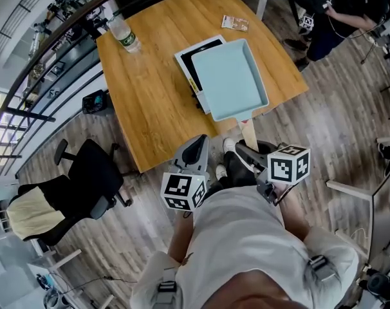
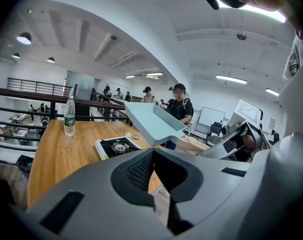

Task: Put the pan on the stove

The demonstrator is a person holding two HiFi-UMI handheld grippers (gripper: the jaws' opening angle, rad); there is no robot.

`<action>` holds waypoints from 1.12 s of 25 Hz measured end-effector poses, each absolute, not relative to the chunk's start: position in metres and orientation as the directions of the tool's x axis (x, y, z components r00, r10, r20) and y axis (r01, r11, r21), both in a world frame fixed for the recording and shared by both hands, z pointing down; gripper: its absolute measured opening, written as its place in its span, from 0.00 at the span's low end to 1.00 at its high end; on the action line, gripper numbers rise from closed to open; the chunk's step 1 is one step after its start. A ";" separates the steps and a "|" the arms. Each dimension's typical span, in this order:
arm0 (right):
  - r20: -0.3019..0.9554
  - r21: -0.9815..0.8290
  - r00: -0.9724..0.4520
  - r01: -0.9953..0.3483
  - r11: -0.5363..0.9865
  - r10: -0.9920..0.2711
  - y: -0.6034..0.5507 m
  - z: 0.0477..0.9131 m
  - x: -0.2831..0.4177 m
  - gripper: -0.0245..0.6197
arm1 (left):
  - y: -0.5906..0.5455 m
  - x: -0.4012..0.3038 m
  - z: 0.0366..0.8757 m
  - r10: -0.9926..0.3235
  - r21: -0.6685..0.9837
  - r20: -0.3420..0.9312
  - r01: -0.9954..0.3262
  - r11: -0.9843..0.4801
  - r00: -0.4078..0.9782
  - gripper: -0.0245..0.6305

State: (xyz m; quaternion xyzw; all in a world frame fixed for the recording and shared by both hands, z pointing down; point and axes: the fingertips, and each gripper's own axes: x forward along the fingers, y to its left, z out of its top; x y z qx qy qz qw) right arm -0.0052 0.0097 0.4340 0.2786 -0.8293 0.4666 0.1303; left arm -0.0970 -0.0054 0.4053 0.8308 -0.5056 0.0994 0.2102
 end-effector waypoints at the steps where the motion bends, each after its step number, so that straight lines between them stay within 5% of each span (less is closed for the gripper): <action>1: 0.477 -0.702 -0.812 -0.583 0.410 -0.337 0.004 0.435 -0.006 0.15 | -0.011 -0.098 0.407 -0.798 0.248 0.382 -0.883 -0.398 0.467 0.07; 28: 0.512 -0.720 -0.837 -0.541 0.433 -0.195 -0.136 0.468 -0.022 0.15 | -0.146 -0.099 0.435 -0.790 0.247 0.480 -0.923 -0.296 0.382 0.07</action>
